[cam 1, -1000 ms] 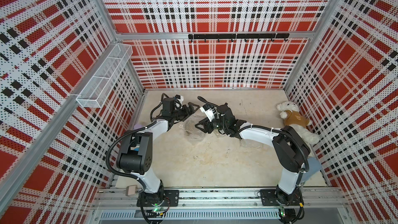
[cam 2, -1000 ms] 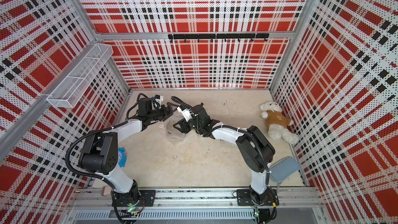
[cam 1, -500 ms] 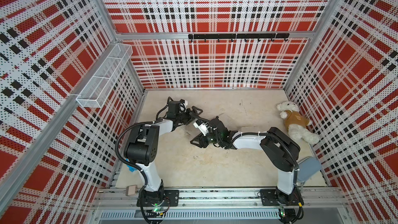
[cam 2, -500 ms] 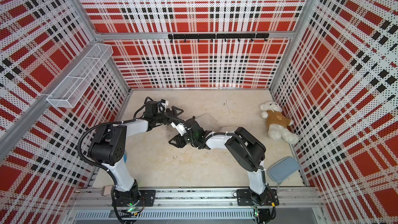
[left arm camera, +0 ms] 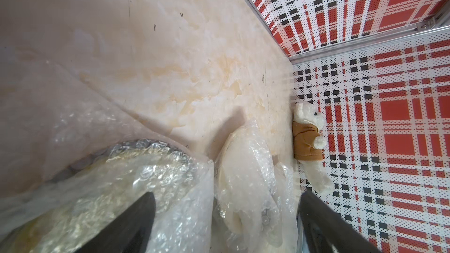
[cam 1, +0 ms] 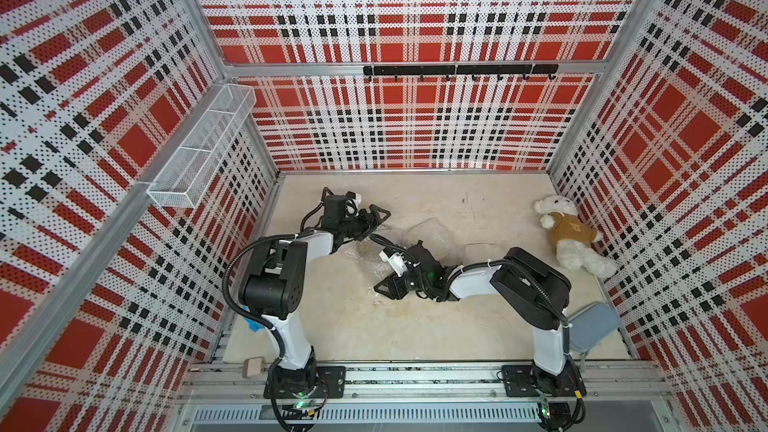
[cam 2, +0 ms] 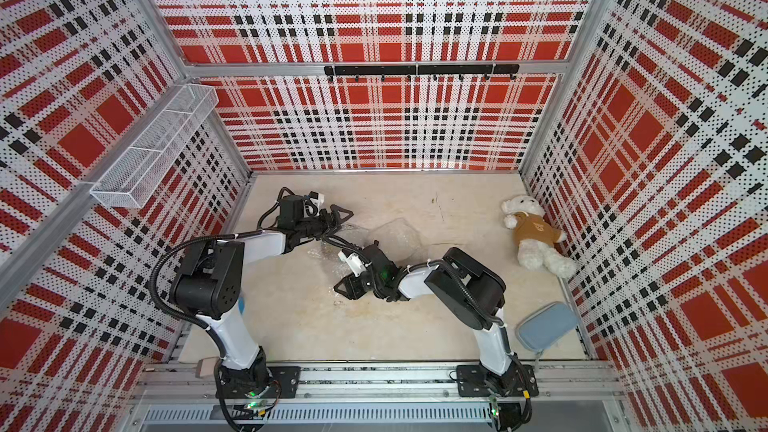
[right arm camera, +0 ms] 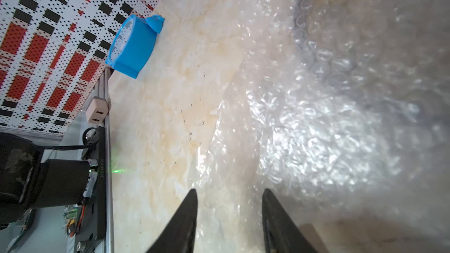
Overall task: Unpack dinner plates from bubble wrap
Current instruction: Unwrap the bubble wrap at the center of the board.
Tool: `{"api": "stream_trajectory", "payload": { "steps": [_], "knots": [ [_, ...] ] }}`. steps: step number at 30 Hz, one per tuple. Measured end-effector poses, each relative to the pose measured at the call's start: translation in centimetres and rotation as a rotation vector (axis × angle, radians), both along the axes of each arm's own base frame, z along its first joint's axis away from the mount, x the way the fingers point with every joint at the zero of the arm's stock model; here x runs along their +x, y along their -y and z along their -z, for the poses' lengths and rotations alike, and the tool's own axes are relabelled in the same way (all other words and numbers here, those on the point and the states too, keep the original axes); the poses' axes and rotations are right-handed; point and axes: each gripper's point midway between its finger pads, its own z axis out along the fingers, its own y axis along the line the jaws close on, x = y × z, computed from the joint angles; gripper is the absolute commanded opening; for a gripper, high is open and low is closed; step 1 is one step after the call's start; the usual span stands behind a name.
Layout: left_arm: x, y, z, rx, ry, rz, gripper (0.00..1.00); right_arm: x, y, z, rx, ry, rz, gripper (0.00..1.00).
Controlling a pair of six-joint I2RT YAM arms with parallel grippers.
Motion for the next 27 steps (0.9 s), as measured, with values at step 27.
{"api": "stream_trajectory", "payload": {
  "steps": [27],
  "knots": [
    [-1.2,-11.4,-3.0,0.076,0.013,-0.301,0.92,10.2,-2.5,-13.3,-0.215,0.4,0.219,0.7]
  ]
}}
